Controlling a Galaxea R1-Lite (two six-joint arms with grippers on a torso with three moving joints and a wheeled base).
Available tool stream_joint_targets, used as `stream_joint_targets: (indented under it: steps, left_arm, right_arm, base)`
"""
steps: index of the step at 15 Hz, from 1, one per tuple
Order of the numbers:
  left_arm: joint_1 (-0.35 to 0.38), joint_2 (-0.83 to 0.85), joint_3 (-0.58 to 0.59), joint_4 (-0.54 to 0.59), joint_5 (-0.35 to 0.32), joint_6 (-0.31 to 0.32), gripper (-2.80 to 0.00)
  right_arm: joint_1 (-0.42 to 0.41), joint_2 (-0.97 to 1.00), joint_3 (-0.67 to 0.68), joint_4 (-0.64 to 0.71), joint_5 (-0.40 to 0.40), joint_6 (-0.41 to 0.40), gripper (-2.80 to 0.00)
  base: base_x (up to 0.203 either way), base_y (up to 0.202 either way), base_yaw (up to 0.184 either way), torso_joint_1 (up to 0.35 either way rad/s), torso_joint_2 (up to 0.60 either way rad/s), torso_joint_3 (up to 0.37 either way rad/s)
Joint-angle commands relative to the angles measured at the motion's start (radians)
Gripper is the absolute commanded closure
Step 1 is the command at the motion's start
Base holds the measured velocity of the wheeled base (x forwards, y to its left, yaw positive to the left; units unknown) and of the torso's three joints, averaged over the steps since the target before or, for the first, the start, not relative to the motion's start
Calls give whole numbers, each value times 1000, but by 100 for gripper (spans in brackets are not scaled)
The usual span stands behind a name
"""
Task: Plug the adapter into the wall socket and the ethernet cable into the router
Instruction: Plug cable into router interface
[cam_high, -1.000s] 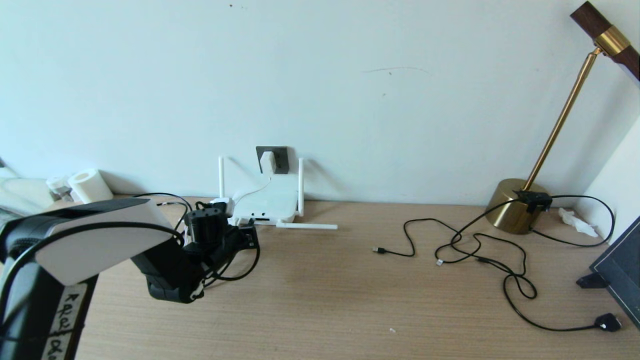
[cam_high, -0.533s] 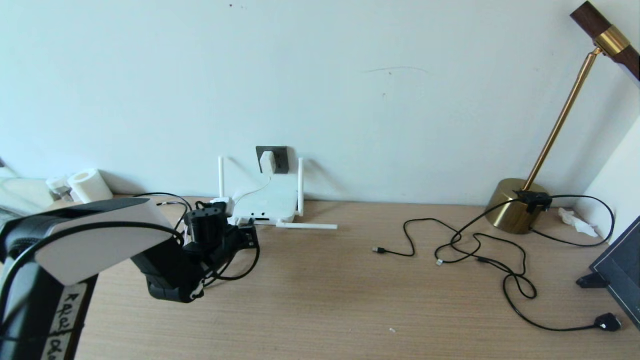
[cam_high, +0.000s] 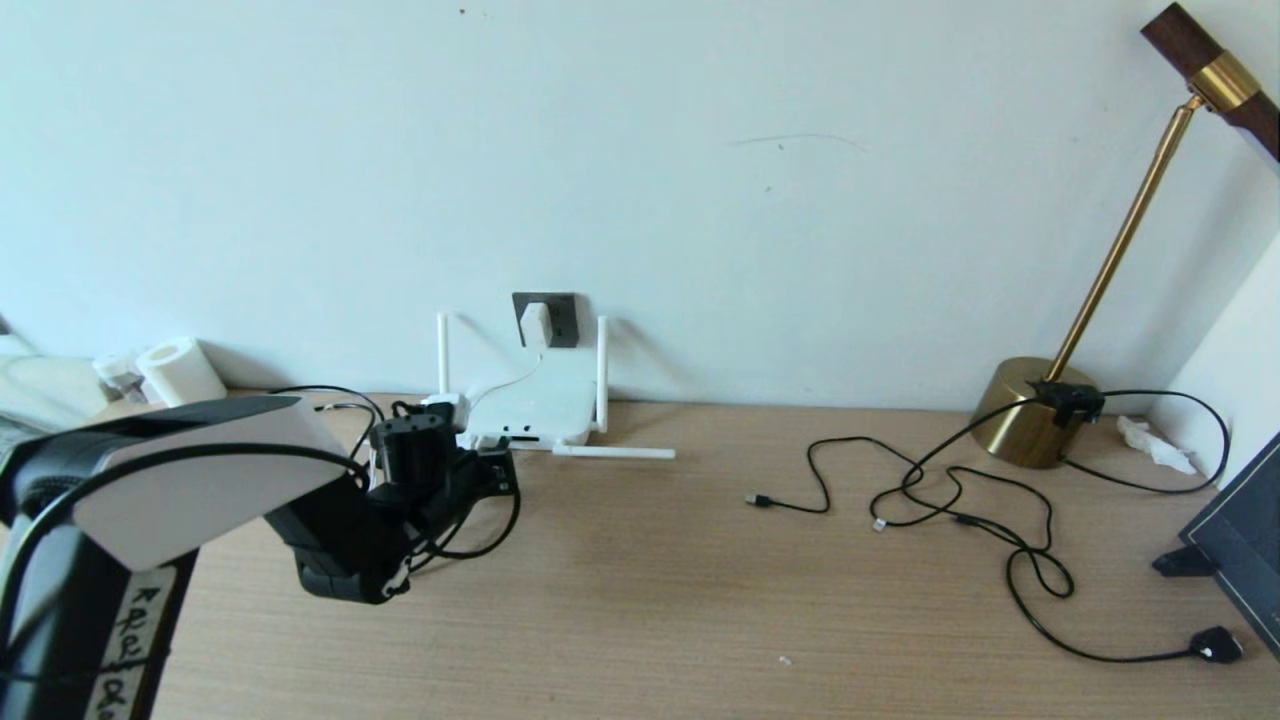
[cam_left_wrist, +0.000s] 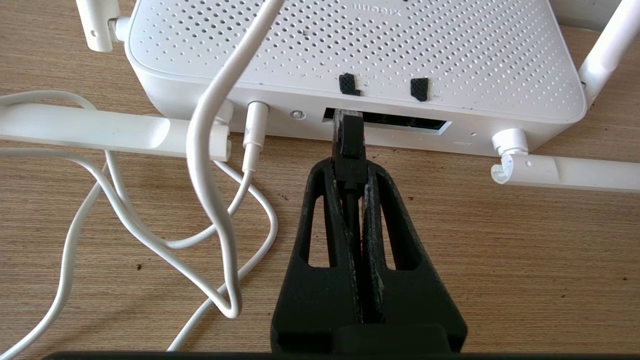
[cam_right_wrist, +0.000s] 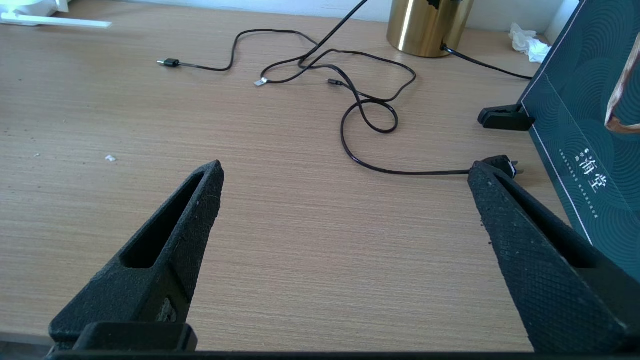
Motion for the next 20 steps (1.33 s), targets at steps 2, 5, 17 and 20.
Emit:
stream_joint_targets:
  steps: [2,5,17,20]
  left_arm:
    - [1,9,-4,-8,1,-1,0]
    - [1,20,-24,-3,1,-1,0]
    - [5,45,-67,21,1,-1,0]
    - [5,45,-74,26,1,-1,0]
  right_arm:
    - [0,2,0,0,0,-1,-280]
    - [0,2,1,0,0,-1,-280]
    - [1,2,-1,0,0,-1,-280]
    - [0,1,-1,0,0,-1,-280]
  base:
    - [0,0,0,0,0,0]
    - [0,0,0,0,0,0]
    - [0,0,0,0,0,0]
    - [0,0,0,0,0,0]
